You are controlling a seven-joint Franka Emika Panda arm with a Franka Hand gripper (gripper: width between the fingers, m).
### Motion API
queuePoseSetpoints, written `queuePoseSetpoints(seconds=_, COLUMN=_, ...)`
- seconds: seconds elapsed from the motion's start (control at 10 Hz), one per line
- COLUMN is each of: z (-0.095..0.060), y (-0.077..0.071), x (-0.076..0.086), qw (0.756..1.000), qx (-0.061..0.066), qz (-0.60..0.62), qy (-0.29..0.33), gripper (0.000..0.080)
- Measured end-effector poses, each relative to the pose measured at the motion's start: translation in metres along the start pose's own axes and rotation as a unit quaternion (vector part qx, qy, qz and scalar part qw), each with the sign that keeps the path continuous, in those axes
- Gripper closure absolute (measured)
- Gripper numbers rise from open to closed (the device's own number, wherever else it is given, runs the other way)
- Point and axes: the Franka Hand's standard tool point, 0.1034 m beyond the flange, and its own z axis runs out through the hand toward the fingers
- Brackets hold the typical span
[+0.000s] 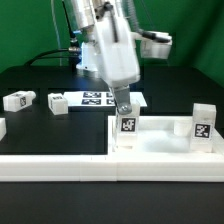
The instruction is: Assemble square table
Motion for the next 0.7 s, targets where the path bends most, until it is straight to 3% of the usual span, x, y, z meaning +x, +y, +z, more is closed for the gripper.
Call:
queuePoseSetpoints(seconds=0.4, z=0.0002, y=-0.0001, x=-0.0004, qw=1.000, qx=-0.001, qz=0.001, qy=-0.005, gripper=0.0501)
queuePoseSetpoints(seconds=0.5, z=0.0015, y=0.0006, x=-0.0037, qw=0.998, qx=-0.003, qz=-0.068, qy=-0.002, gripper=0.0252)
queuePoseSetpoints(seconds=0.6, z=0.0019, y=0.0013, x=-0.0039, qw=0.983, qx=-0.007, qz=-0.185, qy=-0.007, gripper=0.0177)
queuePoseSetpoints(seconds=0.7, z=0.0015, y=0.0028, x=-0.0056, qw=0.965, qx=-0.016, qz=-0.261, qy=-0.019, gripper=0.0177)
